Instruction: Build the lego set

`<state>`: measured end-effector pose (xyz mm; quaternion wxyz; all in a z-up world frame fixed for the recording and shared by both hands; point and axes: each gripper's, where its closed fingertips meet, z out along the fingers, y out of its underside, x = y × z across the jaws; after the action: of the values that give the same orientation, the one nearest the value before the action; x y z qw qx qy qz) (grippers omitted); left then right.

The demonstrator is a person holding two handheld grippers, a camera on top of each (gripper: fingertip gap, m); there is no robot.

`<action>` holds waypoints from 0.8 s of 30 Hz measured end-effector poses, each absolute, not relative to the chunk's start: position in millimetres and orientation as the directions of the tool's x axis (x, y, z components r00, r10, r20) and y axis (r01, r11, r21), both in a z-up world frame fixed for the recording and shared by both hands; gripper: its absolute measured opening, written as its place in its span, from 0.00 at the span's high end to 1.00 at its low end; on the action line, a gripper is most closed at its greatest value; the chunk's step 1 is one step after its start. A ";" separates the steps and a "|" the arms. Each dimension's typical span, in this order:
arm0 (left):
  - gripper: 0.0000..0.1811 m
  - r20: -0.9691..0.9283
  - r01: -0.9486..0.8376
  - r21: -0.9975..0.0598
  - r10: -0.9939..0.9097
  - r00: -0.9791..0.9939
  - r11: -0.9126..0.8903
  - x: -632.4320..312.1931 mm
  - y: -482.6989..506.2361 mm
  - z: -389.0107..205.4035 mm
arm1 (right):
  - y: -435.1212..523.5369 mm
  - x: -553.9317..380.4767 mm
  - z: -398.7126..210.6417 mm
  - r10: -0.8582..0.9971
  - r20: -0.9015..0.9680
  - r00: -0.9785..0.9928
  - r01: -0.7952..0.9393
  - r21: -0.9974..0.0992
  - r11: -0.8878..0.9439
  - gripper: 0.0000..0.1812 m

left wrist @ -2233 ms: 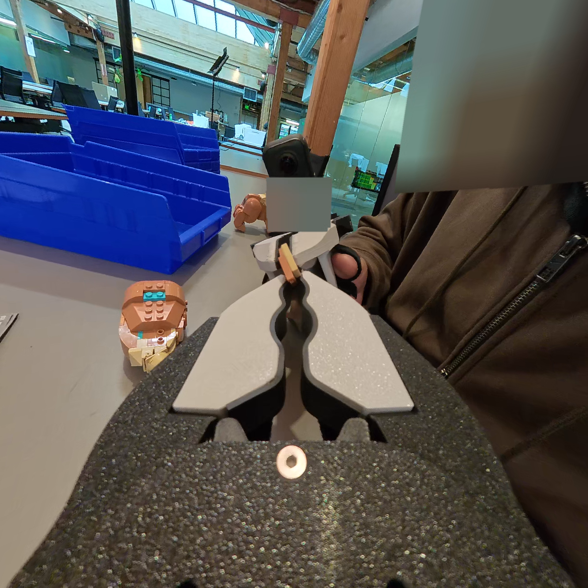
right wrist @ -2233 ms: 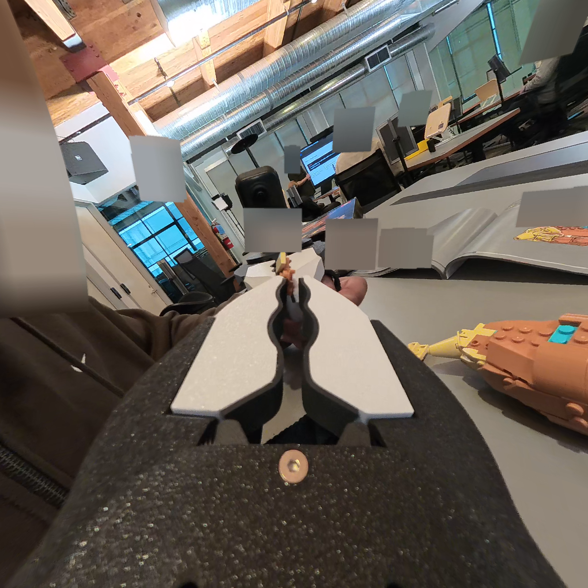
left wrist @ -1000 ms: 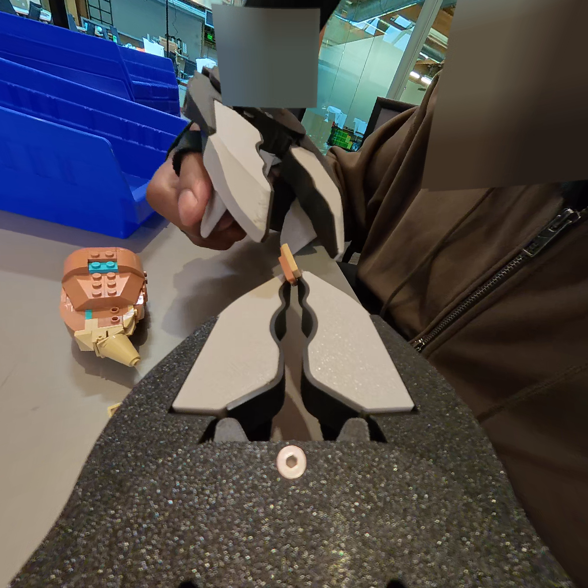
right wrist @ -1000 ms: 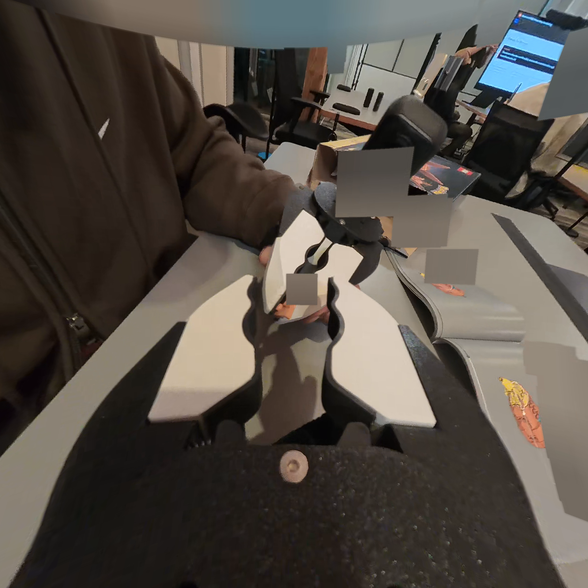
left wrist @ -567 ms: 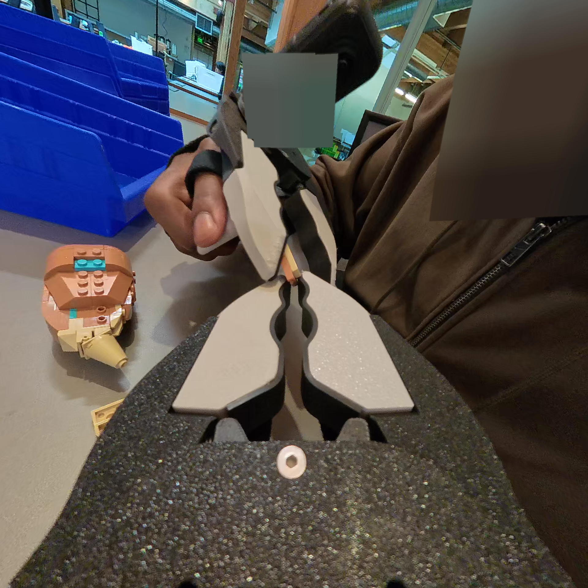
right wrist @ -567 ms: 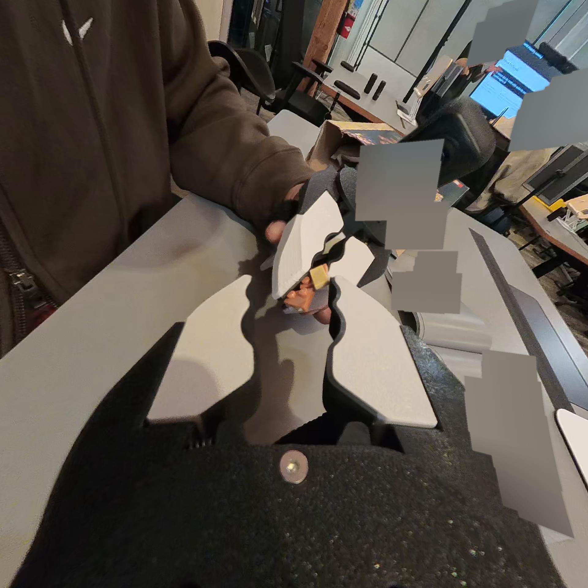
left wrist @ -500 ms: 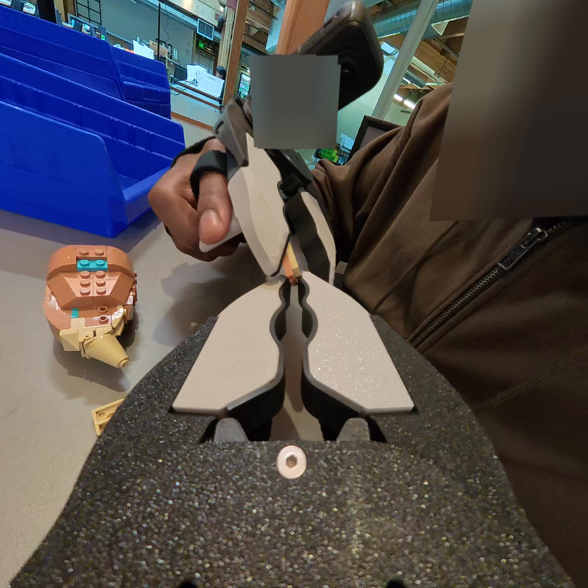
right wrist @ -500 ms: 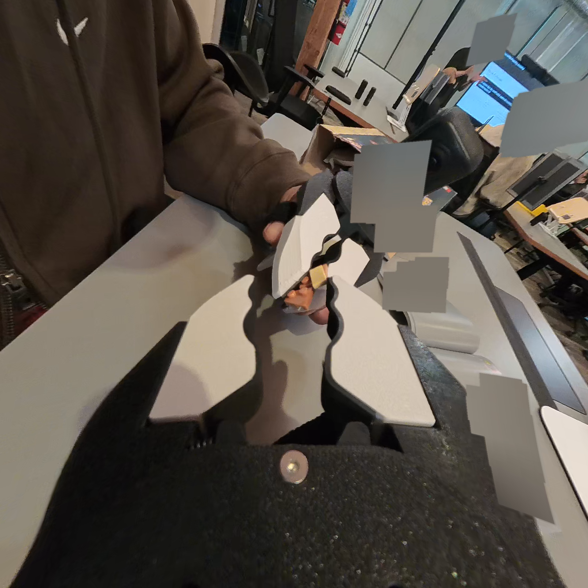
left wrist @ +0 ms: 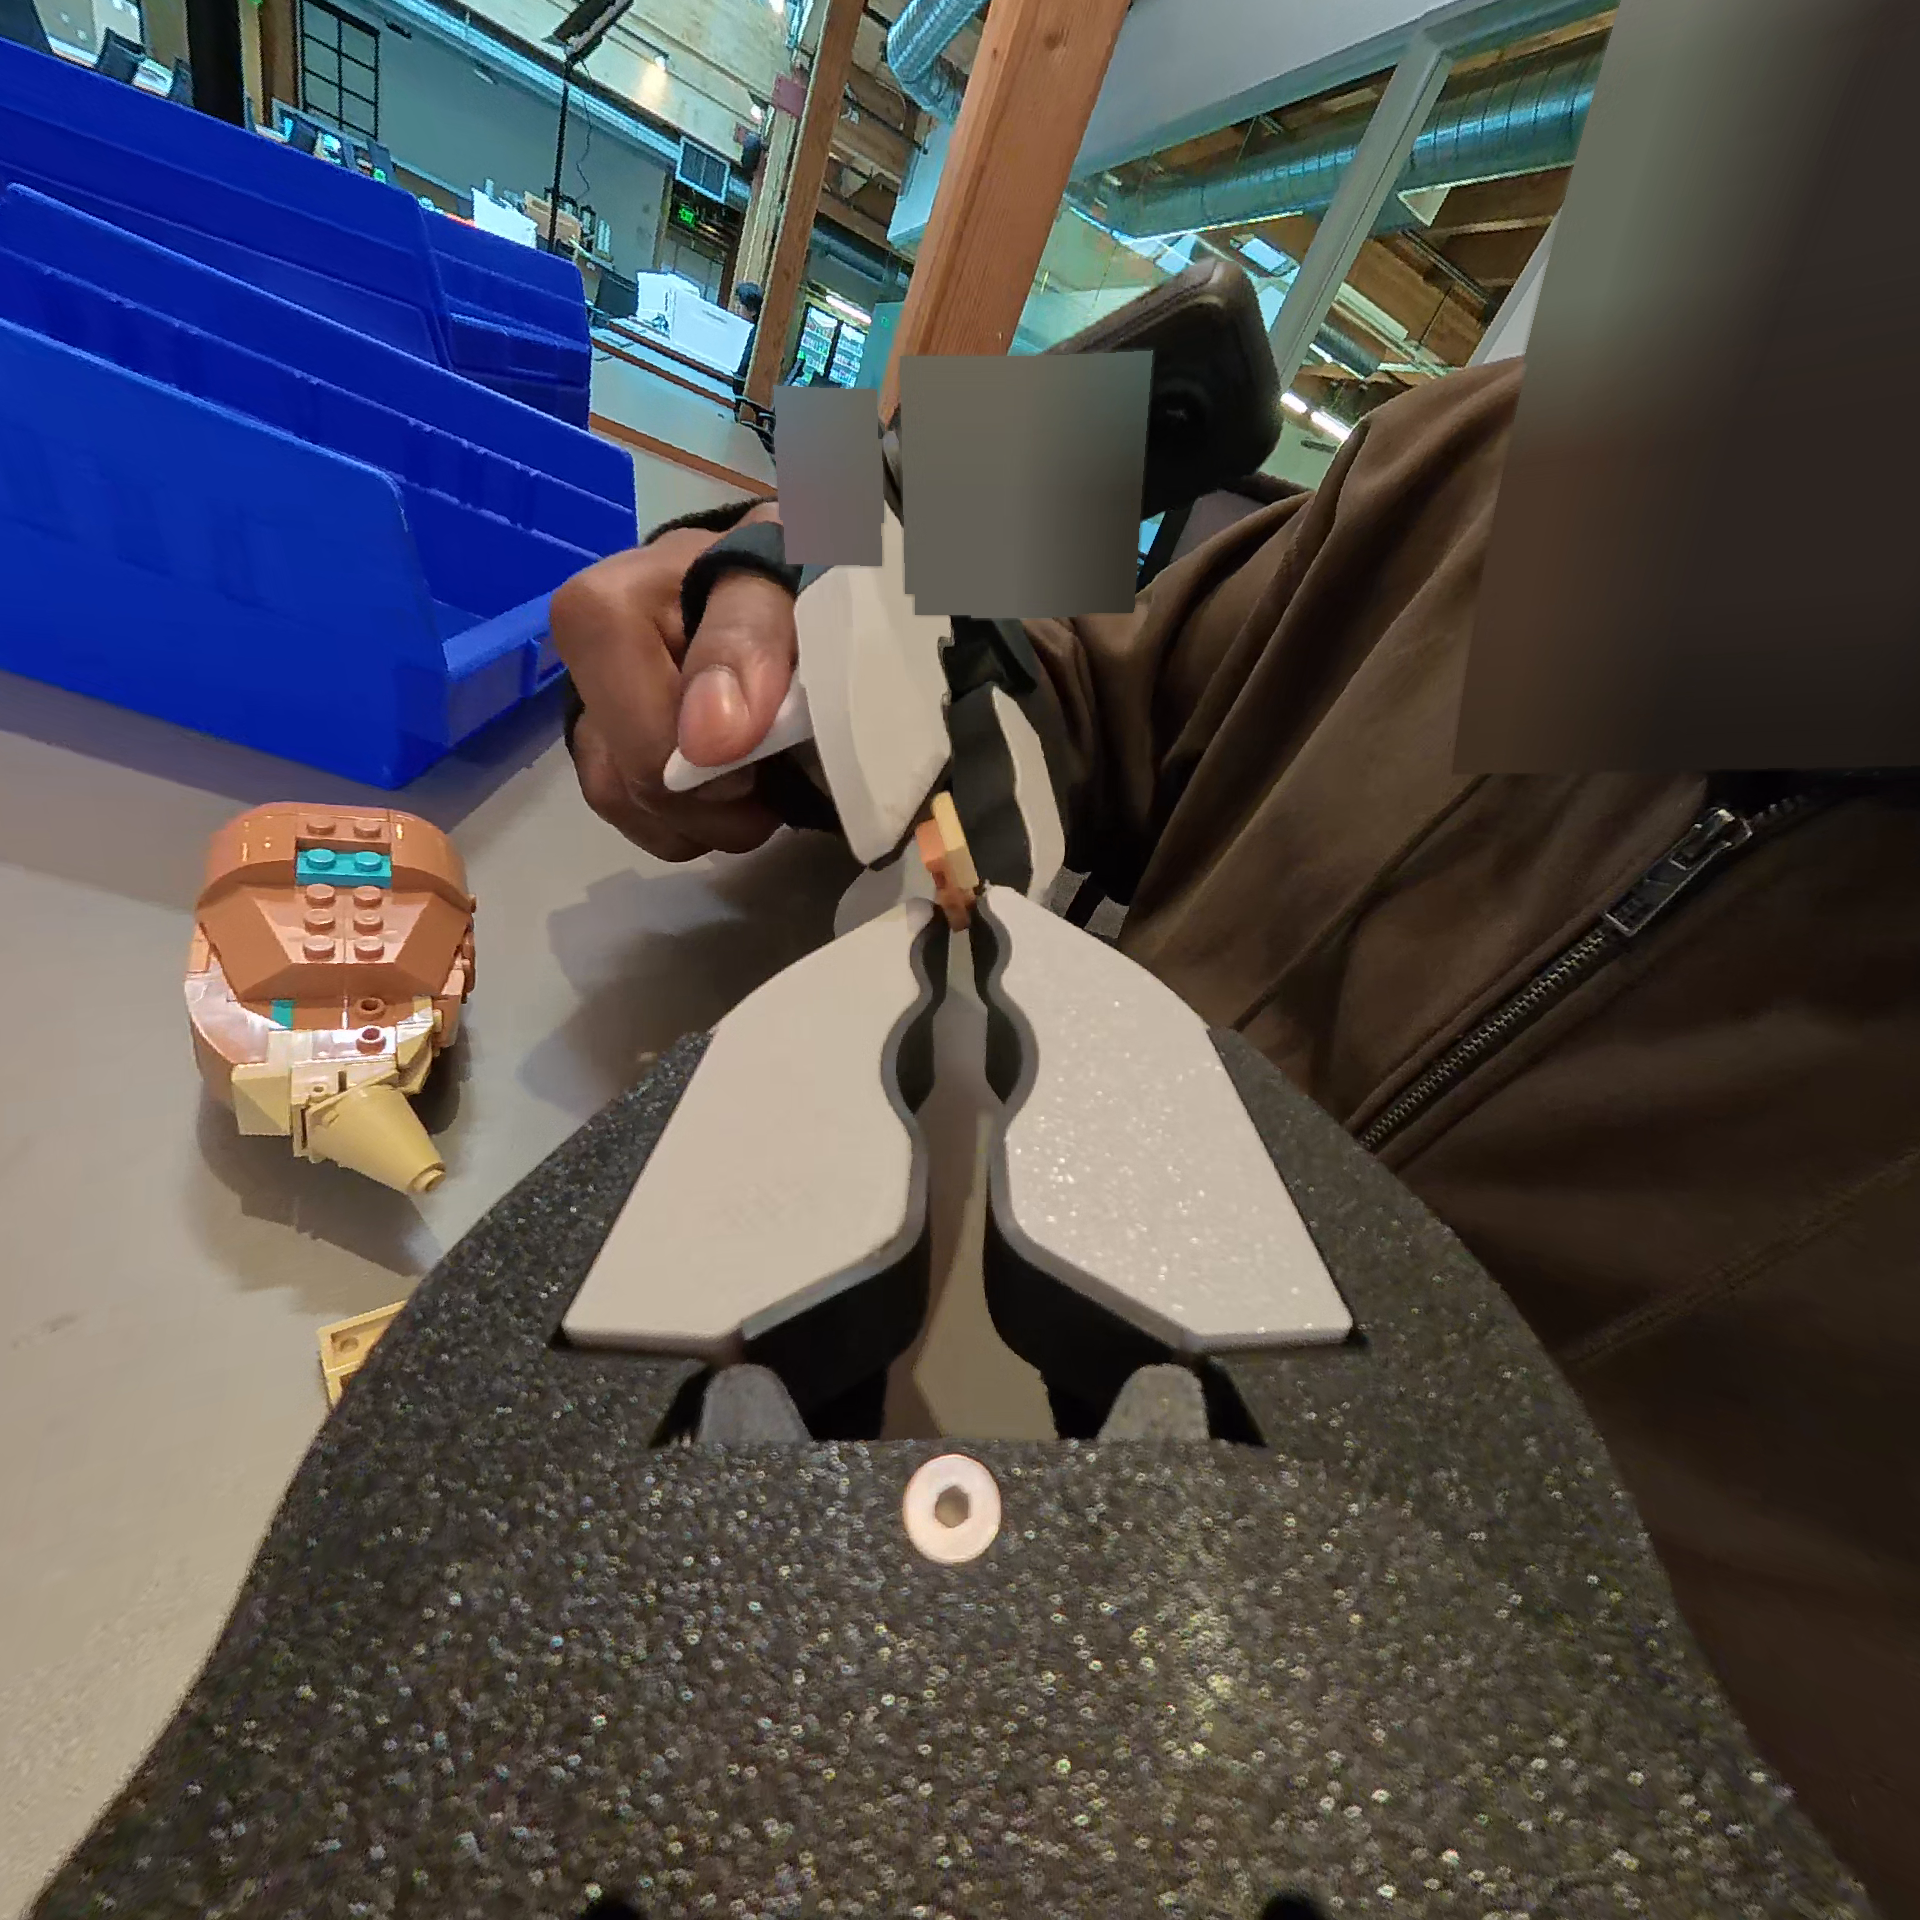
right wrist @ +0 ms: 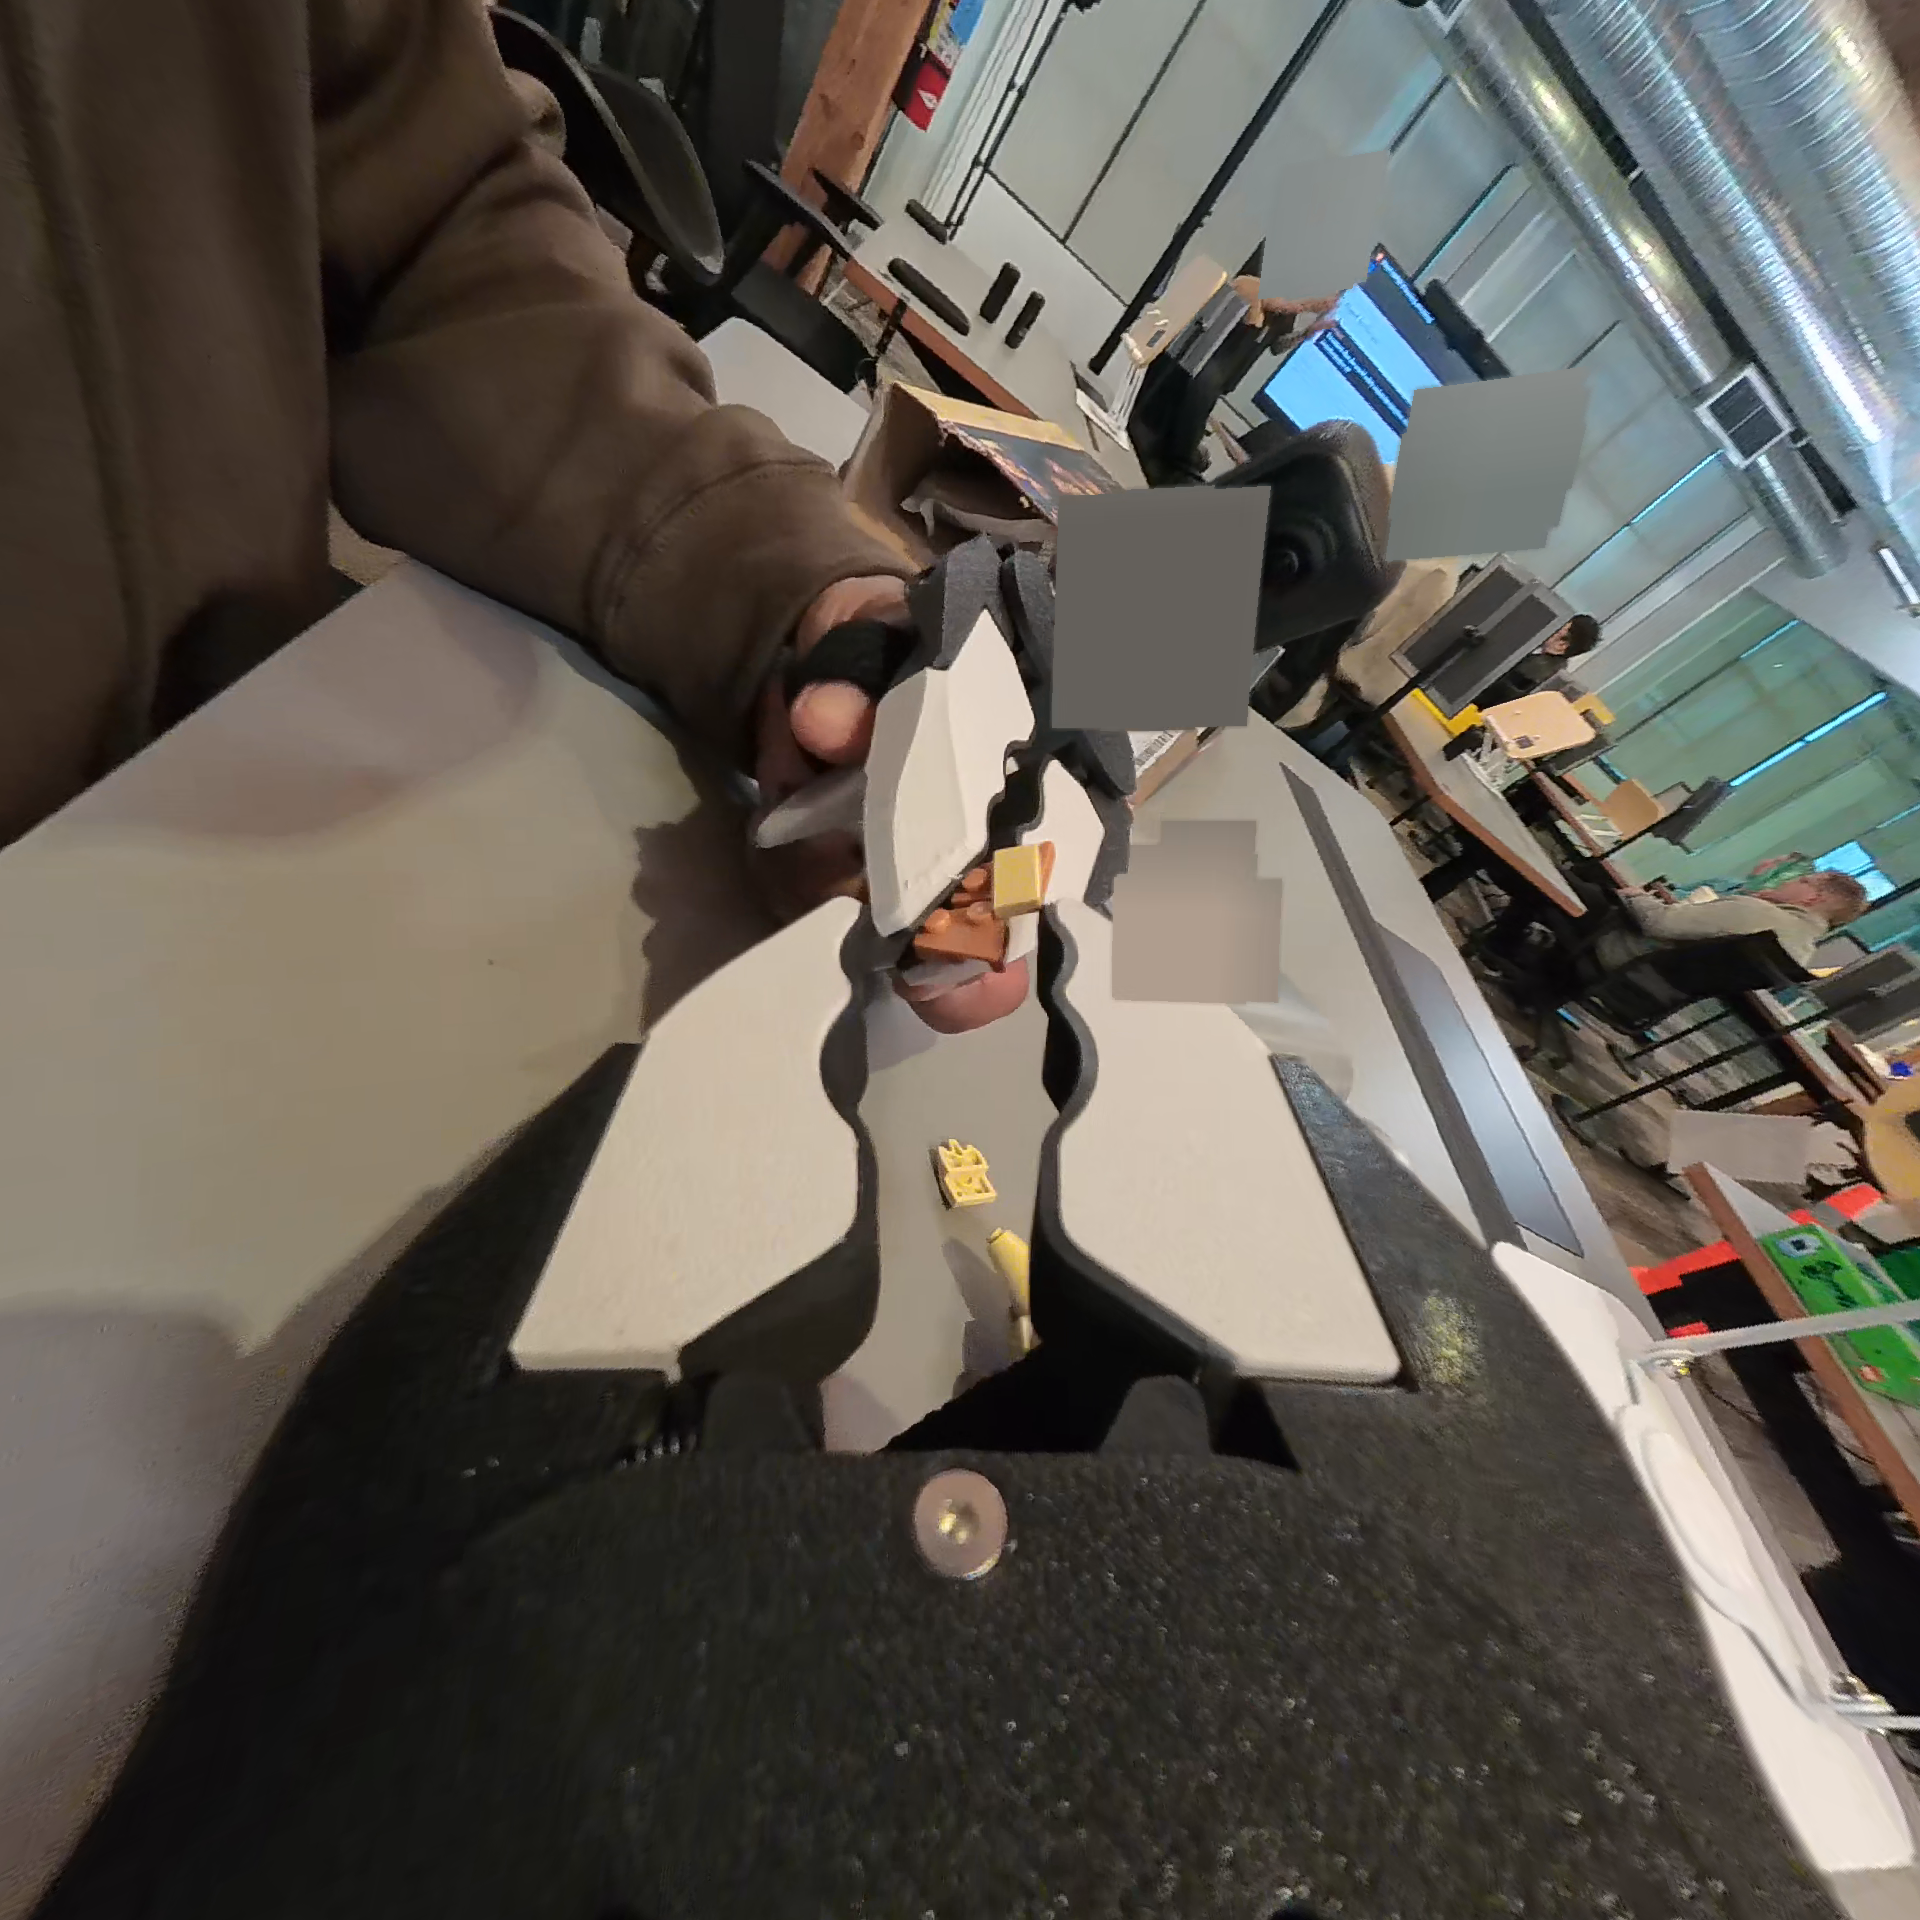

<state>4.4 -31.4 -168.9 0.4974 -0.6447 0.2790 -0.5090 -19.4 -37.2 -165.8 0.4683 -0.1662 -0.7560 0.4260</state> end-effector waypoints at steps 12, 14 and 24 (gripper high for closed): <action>0.98 0.410 0.153 -0.912 -0.858 0.310 -0.381 4.9 -31.3 -170.0 | -36.0 -19.0 -166.7 0.640 0.619 -0.455 -0.175 -0.767 0.618 0.84; 0.98 0.414 0.155 -0.910 -0.856 0.310 -0.384 4.8 -30.9 -170.0 | -35.4 -19.1 -166.9 0.647 0.613 -0.454 -0.172 -0.772 0.611 0.84; 0.97 0.434 0.185 -0.900 -0.855 0.285 -0.395 3.5 -31.5 -166.6 | -33.2 -18.8 -166.1 0.643 0.636 -0.425 -0.184 -0.757 0.627 0.89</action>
<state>3.5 -31.5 -166.6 0.4836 -0.6394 0.2618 -0.5374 -18.8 -33.2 -166.1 0.5132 -0.1549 -0.7418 0.4029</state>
